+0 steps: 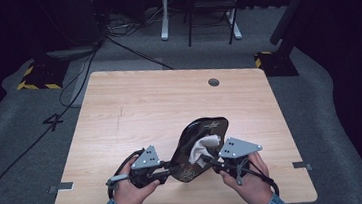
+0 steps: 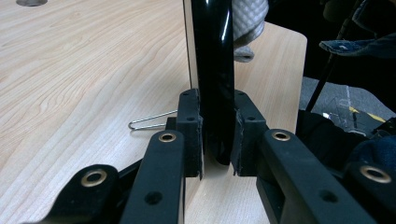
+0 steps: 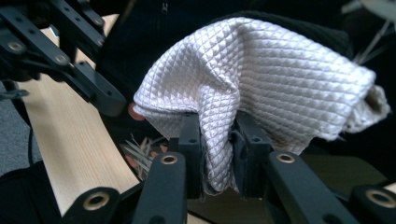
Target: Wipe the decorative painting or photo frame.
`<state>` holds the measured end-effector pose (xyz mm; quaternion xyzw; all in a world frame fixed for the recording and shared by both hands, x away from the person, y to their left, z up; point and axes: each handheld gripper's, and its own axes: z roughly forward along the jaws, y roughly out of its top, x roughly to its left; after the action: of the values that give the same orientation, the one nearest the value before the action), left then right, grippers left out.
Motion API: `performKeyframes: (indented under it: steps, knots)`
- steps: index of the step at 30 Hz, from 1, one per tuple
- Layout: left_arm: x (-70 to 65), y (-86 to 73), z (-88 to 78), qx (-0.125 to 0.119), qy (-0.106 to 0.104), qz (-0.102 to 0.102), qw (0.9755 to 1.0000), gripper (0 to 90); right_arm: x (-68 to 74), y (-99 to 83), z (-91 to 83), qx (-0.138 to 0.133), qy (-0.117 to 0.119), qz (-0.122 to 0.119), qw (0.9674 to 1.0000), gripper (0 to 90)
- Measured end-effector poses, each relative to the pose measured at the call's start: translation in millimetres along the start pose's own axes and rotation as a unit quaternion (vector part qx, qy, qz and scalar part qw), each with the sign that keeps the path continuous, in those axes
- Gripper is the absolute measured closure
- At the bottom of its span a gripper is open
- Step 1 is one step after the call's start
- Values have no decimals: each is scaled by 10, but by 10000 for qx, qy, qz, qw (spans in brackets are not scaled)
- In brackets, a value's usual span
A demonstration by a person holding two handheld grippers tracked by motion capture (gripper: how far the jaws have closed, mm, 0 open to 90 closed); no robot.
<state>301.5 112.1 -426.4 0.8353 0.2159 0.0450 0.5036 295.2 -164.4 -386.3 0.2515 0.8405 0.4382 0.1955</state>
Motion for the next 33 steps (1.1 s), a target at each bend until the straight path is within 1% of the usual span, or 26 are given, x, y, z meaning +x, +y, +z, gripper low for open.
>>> performKeyframes:
  steps: [8, 15, 18, 20, 22, 27, 33]
  knots:
    - [-2, 1, 2, -5, -7, -9, 10000, 766, -126, -161, 6, 163, -139, 180, 9996, 755]
    - [1, 1, 1, 2, -13, 11, 10000, 765, -247, -289, 0, 250, -271, 375, 9986, 756]
    - [1, 0, 1, 2, -13, 10, 10000, 765, -276, -318, -2, 258, -301, 427, 9983, 755]
    - [1, -1, 1, -3, -18, -2, 10000, 765, -324, -362, -12, 285, -352, 504, 9977, 756]
    - [3, -2, 0, -2, -17, -2, 10000, 765, -336, -372, -16, 298, -366, 522, 9975, 756]
    - [3, -2, 0, -4, -15, 5, 10000, 765, -416, -446, -34, 348, -480, 635, 9962, 756]
    - [5, -3, 2, -15, -18, -8, 10000, 766, -516, -551, -49, 439, -593, 815, 9939, 756]
